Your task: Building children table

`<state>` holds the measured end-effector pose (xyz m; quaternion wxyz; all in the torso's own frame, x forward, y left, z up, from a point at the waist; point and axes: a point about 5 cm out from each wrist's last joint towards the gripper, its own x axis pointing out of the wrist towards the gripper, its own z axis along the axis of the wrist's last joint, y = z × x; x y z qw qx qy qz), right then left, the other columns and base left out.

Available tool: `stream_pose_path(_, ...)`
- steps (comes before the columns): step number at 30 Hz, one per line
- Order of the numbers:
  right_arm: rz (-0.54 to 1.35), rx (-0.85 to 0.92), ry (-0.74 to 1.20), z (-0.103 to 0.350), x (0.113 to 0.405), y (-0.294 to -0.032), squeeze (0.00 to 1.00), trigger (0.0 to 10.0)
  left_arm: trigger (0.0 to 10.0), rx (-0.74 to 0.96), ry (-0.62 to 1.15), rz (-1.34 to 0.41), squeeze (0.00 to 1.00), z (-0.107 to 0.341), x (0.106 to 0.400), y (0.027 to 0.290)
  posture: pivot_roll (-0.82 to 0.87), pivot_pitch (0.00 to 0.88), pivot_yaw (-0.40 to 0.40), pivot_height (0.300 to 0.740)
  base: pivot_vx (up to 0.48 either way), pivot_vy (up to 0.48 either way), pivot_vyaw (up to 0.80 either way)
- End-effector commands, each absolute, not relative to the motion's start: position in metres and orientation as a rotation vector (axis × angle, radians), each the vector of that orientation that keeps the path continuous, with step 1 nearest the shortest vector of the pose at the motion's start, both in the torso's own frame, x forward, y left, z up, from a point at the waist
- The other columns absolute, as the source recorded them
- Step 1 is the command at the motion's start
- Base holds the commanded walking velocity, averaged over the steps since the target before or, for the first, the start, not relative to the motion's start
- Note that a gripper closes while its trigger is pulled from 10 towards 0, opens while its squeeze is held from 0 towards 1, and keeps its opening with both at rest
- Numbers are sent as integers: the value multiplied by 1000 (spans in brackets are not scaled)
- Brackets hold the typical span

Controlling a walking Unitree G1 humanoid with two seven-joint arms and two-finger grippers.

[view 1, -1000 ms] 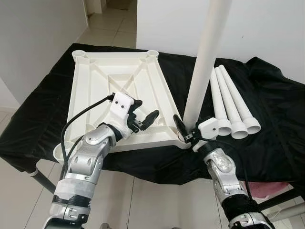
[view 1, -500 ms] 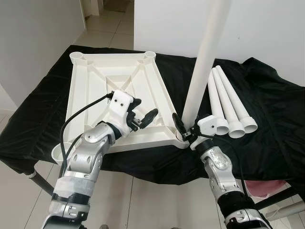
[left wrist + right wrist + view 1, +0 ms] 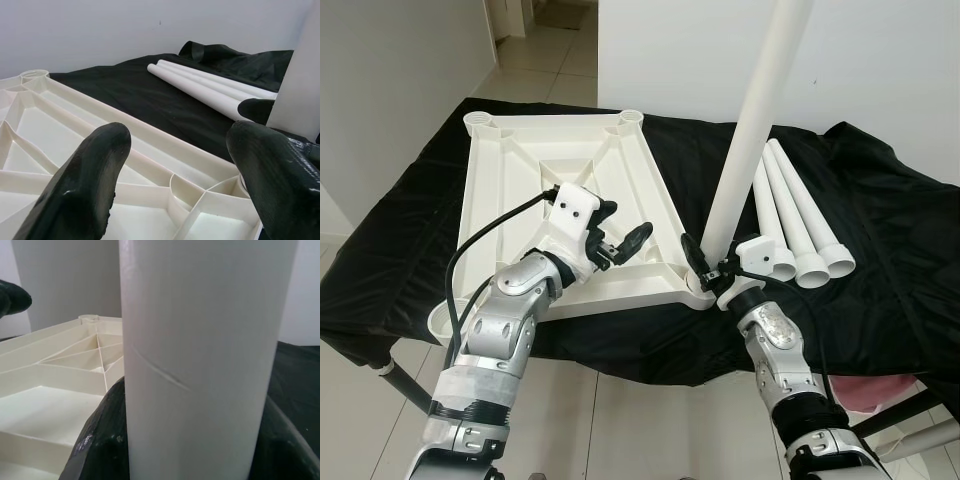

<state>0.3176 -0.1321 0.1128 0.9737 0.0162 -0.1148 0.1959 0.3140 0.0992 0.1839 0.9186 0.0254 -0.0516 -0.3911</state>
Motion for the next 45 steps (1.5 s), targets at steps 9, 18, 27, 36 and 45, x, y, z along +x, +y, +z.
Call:
stream_pose_path(9,414,-19,-196,80,290,-128,0,10000,10000,64,-120,-732,0,189,316,103,64,5,-48,740,0,0,0)
stream_pose_path(18,396,65,-184,79,292,-127,0,10000,10000,65,-121,-734,0,190,317,103,60,0,-43,740,0,0,0)
stream_pose_path(27,354,125,-134,76,299,-132,0,10000,10000,66,-128,-737,0,192,319,102,58,0,-44,740,0,0,0)
stream_pose_path(36,371,64,-19,75,311,-133,0,10000,10000,65,-131,-738,0,193,319,101,54,0,-44,740,0,0,0)
stream_pose_path(45,421,44,48,77,316,-129,0,10000,10000,67,-127,-733,0,192,319,103,61,0,-45,740,0,0,0)
